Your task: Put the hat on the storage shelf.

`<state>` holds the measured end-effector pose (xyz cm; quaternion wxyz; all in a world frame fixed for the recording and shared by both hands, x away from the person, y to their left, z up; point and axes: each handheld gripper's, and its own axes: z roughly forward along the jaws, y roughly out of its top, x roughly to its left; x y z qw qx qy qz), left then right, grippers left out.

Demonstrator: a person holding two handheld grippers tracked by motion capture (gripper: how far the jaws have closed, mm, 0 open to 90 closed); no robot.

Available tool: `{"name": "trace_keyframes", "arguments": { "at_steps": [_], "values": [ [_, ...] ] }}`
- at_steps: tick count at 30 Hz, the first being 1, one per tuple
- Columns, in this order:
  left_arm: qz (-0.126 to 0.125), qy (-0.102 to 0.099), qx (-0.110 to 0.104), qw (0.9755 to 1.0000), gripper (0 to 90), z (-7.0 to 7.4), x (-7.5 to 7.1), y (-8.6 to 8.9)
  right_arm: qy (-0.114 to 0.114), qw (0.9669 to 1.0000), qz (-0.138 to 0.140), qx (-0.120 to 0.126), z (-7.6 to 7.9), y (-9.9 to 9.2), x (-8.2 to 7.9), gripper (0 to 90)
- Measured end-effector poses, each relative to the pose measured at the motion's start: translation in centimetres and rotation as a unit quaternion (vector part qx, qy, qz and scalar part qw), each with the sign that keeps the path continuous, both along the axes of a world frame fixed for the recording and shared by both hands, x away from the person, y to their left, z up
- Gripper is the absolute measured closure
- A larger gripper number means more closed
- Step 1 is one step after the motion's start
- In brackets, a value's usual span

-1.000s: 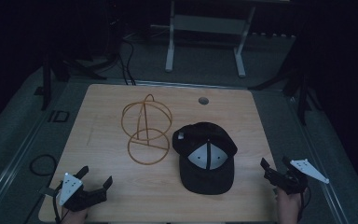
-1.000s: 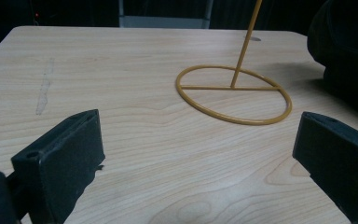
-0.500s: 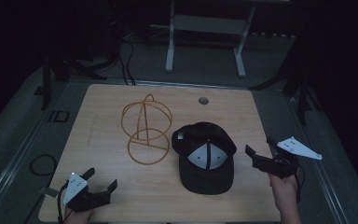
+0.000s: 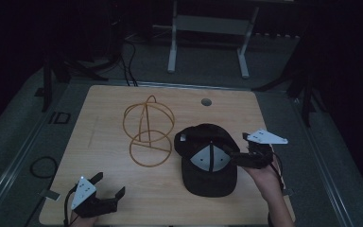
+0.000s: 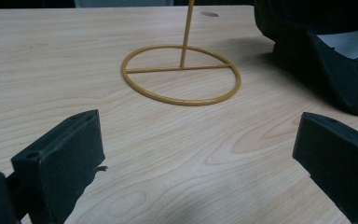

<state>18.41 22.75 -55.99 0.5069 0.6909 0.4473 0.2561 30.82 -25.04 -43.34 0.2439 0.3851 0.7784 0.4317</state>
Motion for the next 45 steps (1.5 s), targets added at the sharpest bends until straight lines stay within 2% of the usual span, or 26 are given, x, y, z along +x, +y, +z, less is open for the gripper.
{"name": "trace_keyframes", "arguments": {
  "at_steps": [1, 4, 5, 6, 7, 8, 9, 10, 11, 12, 13, 15, 16, 19, 21, 23, 25, 28, 37, 41, 45],
  "values": [
    [0.002, 0.0, -0.002, 1.0, 2.1, 0.0, 0.0, 0.0, 0.01, 0.9999, 0.0, -0.002, -0.5, 0.6, 0.6, 15.9],
    [0.003, 0.003, -0.004, 1.0, 2.1, -0.1, 0.1, 0.2, 0.018, 0.9998, -0.007, -0.011, -1.0, 1.1, 1.2, 17.7],
    [0.002, 0.005, -0.006, 1.0, 2.1, -0.1, 0.1, 0.2, 0.028, 0.9992, -0.016, -0.025, -1.7, 1.6, 2.0, 22.4],
    [0.002, 0.005, -0.006, 1.0, 2.1, -0.1, 0.1, 0.2, 0.028, 0.9992, -0.016, -0.025, -1.7, 1.6, 2.0, 22.4],
    [0.004, 0.003, -0.004, 1.0, 2.1, 0.0, 0.1, 0.3, 0.034, 0.9982, -0.029, -0.04, -2.3, 2.1, 2.7, 26.9],
    [0.004, 0.003, -0.004, 1.0, 2.1, 0.0, 0.1, 0.3, 0.034, 0.9982, -0.029, -0.04, -2.3, 2.1, 2.7, 26.9],
    [0.003, 0.004, -0.005, 1.0, 2.1, 0.0, 0.1, 0.3, 0.036, 0.997, -0.039, -0.056, -2.8, 2.5, 3.2, 34.6],
    [0.003, 0.004, -0.004, 1.0, 2.1, 0.0, 0.1, 0.3, 0.036, 0.997, -0.039, -0.056, -2.8, 2.5, 3.2, 34.6],
    [0.002, 0.005, -0.005, 1.0, 2.1, -0.1, 0.1, 0.3, 0.04, 0.9959, -0.048, -0.065, -3.2, 2.8, 3.7, 41.3],
    [0.002, 0.005, -0.005, 1.0, 2.1, -0.1, 0.1, 0.3, 0.04, 0.9959, -0.048, -0.065, -3.2, 2.8, 3.7, 41.3],
    [0.003, 0.005, -0.005, 1.0, 2.1, -0.1, 0.1, 0.3, 0.043, 0.9949, -0.055, -0.073, -3.3, 3.0, 3.8, 46.0],
    [0.002, 0.006, -0.006, 1.0, 2.1, -0.1, 0.1, 0.2, 0.042, 0.9942, -0.06, -0.079, -3.5, 3.1, 4.0, 48.2],
    [0.001, 0.006, -0.006, 1.0, 2.1, -0.1, 0.2, 0.2, 0.046, 0.9926, -0.072, -0.086, -3.7, 3.3, 4.2, 57.1],
    [0.001, 0.009, -0.007, 0.9999, 2.1, -0.1, 0.2, 0.1, 0.046, 0.9918, -0.079, -0.089, -3.7, 3.5, 4.4, 62.0],
    [-0.001, 0.009, -0.007, 0.9999, 2.1, -0.1, 0.2, 0.1, 0.043, 0.9912, -0.087, -0.09, -3.5, 3.6, 4.6, 79.2],
    [-0.001, 0.009, -0.006, 0.9999, 2.1, -0.1, 0.2, 0.1, 0.044, 0.9913, -0.083, -0.091, -3.5, 3.7, 4.7, 86.9],
    [0.0, 0.01, -0.008, 0.9999, 2.1, -0.1, 0.2, 0.1, 0.045, 0.9902, -0.086, -0.1, -3.4, 3.9, 4.8, 88.7],
    [0.002, 0.011, -0.009, 0.9999, 2.1, -0.1, 0.2, 0.2, 0.03, 0.9894, -0.087, -0.112, -3.1, 4.4, 4.6, 89.1],
    [0.003, 0.015, -0.006, 0.9999, 2.1, 0.1, 0.1, 0.0, 0.003, 0.9932, -0.079, -0.086, -0.9, 4.6, 3.5, 89.2],
    [-0.004, 0.022, -0.016, 0.9996, 2.1, 0.1, 0.1, -0.3, -0.011, 0.9946, -0.075, -0.07, 0.5, 4.2, 2.9, 89.2],
    [-0.011, 0.02, -0.012, 0.9997, 2.1, 0.4, 0.1, -0.9, -0.028, 0.9946, -0.076, -0.065, 1.9, 3.8, 2.2, 89.2]
  ]
}}
